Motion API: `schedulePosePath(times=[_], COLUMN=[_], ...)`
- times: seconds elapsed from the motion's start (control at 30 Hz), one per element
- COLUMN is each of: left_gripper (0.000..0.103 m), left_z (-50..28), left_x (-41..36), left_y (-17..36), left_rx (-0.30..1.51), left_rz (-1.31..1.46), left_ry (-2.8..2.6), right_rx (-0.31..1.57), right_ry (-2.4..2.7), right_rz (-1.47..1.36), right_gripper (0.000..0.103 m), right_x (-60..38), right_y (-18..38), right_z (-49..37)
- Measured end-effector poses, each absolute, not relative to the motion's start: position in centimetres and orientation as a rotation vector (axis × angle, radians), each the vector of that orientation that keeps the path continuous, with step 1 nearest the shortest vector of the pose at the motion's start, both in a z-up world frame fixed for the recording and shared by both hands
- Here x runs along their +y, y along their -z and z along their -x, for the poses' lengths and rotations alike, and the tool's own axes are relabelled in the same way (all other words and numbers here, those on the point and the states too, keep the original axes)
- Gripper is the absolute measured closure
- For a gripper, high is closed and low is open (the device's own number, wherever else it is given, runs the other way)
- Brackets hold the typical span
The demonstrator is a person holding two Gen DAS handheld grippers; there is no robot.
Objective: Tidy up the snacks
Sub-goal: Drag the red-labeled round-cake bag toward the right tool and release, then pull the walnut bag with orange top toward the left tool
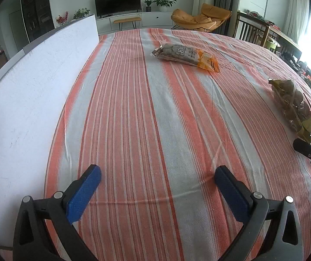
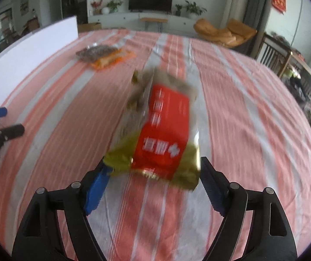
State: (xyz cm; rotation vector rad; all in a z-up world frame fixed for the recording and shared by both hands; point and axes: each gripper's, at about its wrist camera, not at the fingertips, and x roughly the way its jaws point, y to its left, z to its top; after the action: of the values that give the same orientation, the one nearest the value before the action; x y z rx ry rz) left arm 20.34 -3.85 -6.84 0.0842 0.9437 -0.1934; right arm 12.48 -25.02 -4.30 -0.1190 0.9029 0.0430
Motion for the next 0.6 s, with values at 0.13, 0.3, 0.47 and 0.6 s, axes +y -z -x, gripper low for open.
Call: schedulePosePath(times=[0.13,0.3,0.47,0.6], left_gripper=[0.000,0.000,0.000,0.000], left_z=[-20.3,-20.3,-20.3,-20.3], left_x=[-3.9,-3.9,-3.9,-3.9], left_y=[6.8,6.8,6.8,6.9], left_rx=[0.944,0.944,0.944,0.944], left_rz=[-0.084,-0.084,-0.084,-0.084], left_ry=[0.193,0.193,0.193,0.193], right_rx=[0.916,0.932,0.932,0.932], right_ry=[-0.022,-0.027,-0.024,-0.024], right_rz=[0.086,0.027,0.030,0.030], right_gripper=[0.014,0.011,0.011,0.011], right_x=[-25.5,-26.8,-26.7,-26.6], right_y=[4.5,4.7,4.8,4.7], right_z=[-12.5,-12.0,-11.9,-11.9])
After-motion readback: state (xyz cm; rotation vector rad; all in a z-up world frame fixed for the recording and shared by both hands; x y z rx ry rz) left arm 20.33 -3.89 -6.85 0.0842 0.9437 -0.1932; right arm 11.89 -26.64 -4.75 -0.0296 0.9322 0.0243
